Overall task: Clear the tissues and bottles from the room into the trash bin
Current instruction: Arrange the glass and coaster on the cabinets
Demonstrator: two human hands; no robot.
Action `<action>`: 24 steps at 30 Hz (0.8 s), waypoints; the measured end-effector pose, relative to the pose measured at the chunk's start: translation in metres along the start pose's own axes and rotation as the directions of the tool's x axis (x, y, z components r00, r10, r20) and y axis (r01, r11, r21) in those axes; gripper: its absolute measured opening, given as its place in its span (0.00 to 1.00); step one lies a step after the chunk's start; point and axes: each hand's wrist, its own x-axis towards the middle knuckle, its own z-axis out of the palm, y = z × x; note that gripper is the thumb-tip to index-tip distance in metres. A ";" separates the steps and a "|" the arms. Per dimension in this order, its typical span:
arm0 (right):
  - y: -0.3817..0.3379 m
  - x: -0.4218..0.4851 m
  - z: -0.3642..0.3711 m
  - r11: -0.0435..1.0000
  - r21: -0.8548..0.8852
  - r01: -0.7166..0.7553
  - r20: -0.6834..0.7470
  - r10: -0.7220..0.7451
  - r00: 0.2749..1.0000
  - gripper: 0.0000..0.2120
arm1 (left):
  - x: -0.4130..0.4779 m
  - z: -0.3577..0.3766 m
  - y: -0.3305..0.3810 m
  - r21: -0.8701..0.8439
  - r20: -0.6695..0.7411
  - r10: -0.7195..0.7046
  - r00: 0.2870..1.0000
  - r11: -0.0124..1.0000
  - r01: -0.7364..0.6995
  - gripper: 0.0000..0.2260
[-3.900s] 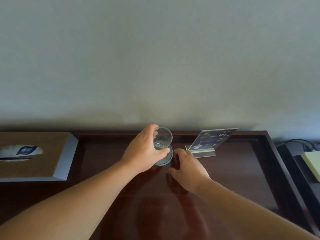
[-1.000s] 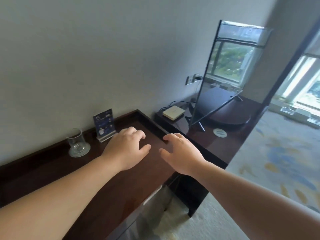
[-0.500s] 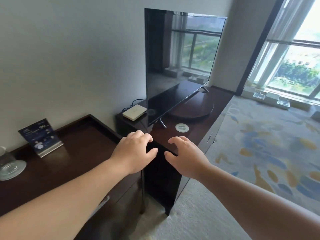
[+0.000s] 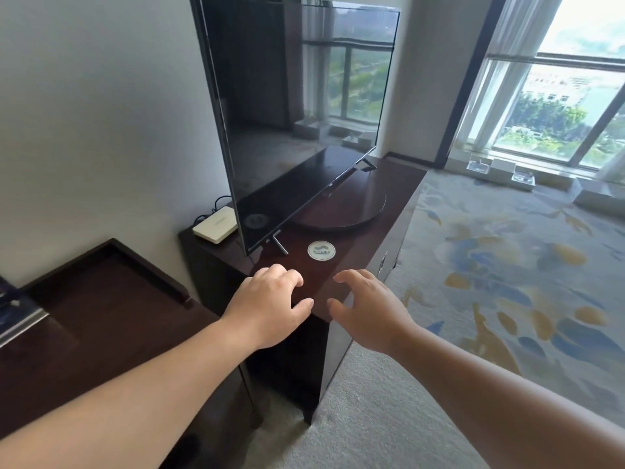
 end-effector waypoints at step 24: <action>0.054 0.132 -0.029 0.976 -0.028 -0.215 -0.061 0.213 0.975 0.24 | 0.199 0.038 -0.006 -0.114 0.074 0.208 0.975 0.973 -0.199 0.18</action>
